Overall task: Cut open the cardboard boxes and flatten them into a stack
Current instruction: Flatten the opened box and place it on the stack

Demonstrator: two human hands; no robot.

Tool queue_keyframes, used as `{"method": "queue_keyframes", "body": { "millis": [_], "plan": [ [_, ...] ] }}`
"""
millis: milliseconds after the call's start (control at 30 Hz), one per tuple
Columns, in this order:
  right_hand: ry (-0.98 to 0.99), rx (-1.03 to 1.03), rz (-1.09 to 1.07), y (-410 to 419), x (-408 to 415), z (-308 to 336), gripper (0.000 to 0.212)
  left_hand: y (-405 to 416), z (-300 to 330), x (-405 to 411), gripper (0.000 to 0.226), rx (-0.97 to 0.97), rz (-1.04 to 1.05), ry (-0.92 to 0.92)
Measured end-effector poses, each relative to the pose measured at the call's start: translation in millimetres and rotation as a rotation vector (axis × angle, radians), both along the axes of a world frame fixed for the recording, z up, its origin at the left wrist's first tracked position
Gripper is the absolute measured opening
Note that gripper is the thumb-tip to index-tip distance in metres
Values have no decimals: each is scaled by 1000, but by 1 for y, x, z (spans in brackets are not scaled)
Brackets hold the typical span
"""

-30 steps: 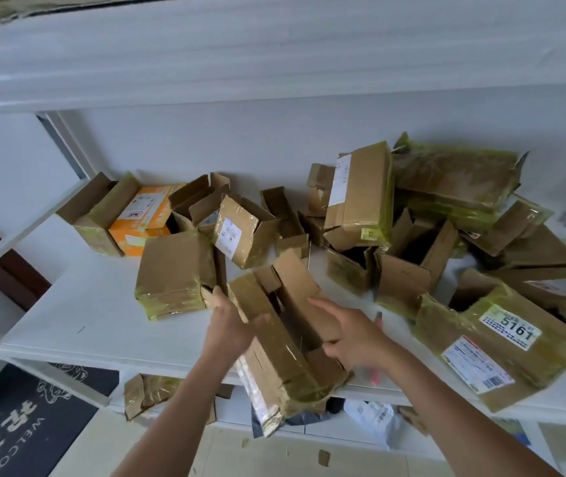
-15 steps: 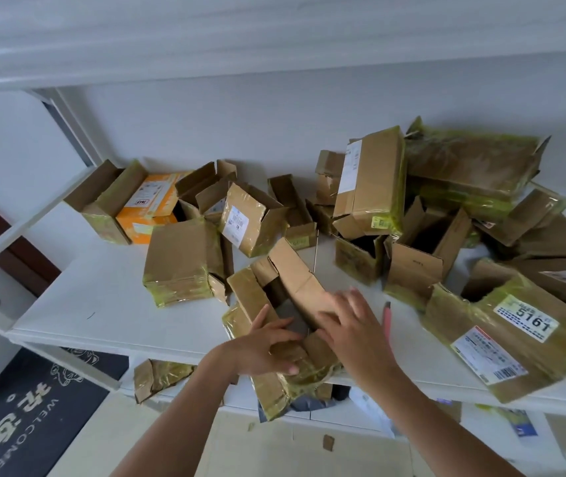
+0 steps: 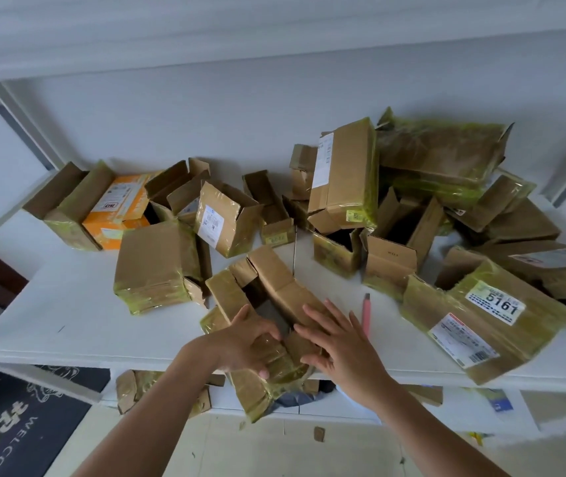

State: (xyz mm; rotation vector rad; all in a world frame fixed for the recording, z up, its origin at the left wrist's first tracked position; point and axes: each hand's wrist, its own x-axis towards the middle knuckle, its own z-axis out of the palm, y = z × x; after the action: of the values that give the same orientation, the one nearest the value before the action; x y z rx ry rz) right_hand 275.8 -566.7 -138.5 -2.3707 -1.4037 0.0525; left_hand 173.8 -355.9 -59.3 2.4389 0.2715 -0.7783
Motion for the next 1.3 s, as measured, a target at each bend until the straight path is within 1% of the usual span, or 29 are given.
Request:
{"method": "queue_keyframes", "body": {
  "millis": [100,267,300,367,400,467,533,633,700,767,833,867,900,933,1000,1033,1067,1100,1133,1167,1200,1300],
  "plan": [
    [10,-9,-8,4,0,2,57,-8,4,4,55,98,-56,-104],
    [76,-2,-26,7,-1,8,71,-11,2,-4,52,92,-9,-210],
    [97,-6,-26,8,-2,10,72,-11,1,-5,52,100,-9,-228],
    [126,-26,-25,10,-3,14,65,-12,0,-9,53,99,-5,-270],
    [136,-36,-24,9,-2,16,61,-12,1,-11,54,79,18,-302],
    [149,-53,-26,8,1,18,55,-7,4,-16,54,18,129,-360],
    [169,-71,-18,9,3,19,52,-5,6,-19,50,-31,206,-377],
    [201,-88,10,13,1,22,52,-10,9,-20,37,-56,225,-329],
    [208,-92,5,12,1,24,51,-9,12,-19,27,-111,282,-313],
    [220,-78,7,10,1,25,51,-6,14,-20,12,-196,370,-357],
    [228,-53,15,10,-1,26,52,-9,10,-19,7,-236,469,-401],
    [234,-38,14,12,-2,27,52,-12,5,-15,9,-200,494,-458],
    [250,-22,7,13,-3,29,53,-16,0,-10,18,-130,532,-518],
    [272,-7,-3,14,-4,32,54,-19,-5,-5,36,-38,599,-547],
    [300,4,-13,16,-3,38,55,-17,-12,6,76,130,822,-452],
    [298,-1,-14,16,-2,41,55,-14,-16,10,93,148,933,-370],
    [290,-6,-12,17,-1,43,56,-11,-17,13,107,108,1036,-303],
    [280,-14,-10,17,0,46,56,-8,-20,16,115,17,1136,-262],
    [266,-28,-5,18,1,49,57,-8,-22,18,117,-96,1213,-252],
    [247,-50,4,19,3,51,58,-8,-22,19,115,-187,1267,-262],
    [225,-62,16,21,4,54,59,-9,-24,21,109,-239,1296,-284],
    [146,15,8,29,9,67,54,-13,-24,22,91,-233,1284,-422]
  ]
}}
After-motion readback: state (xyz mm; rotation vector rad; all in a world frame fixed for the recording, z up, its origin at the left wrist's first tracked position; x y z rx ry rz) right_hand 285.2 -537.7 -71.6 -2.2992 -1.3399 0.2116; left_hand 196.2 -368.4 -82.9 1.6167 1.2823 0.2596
